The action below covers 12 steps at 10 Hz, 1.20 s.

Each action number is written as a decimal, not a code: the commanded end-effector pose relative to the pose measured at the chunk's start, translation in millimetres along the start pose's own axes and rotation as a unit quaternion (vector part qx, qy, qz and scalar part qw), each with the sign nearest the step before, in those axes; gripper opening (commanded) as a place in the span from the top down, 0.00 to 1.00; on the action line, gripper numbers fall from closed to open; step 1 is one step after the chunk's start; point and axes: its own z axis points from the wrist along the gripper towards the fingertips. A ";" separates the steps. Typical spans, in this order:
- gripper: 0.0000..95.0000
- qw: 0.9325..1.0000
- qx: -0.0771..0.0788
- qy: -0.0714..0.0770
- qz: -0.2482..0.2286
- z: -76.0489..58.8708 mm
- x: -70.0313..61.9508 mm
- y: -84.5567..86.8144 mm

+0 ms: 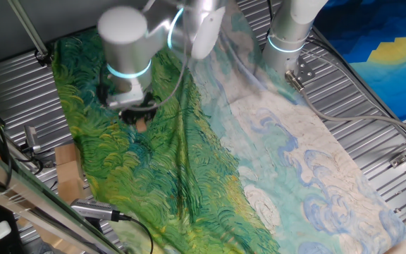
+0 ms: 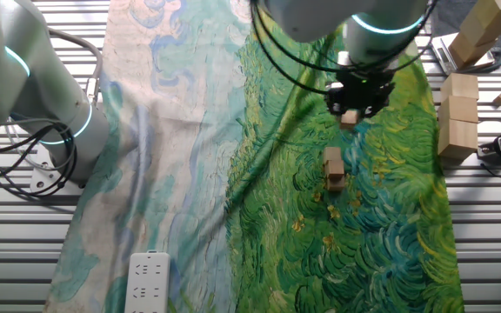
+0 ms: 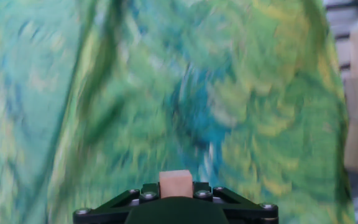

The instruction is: Stack the blocks into a pyramid shape

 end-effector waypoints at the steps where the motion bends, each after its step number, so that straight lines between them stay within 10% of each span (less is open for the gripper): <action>1: 1.00 1.000 -0.003 -0.004 -0.014 -11.6 33.4 4.9; 12: 1.00 0.998 0.007 -0.038 -0.050 1.2 54.7 2.5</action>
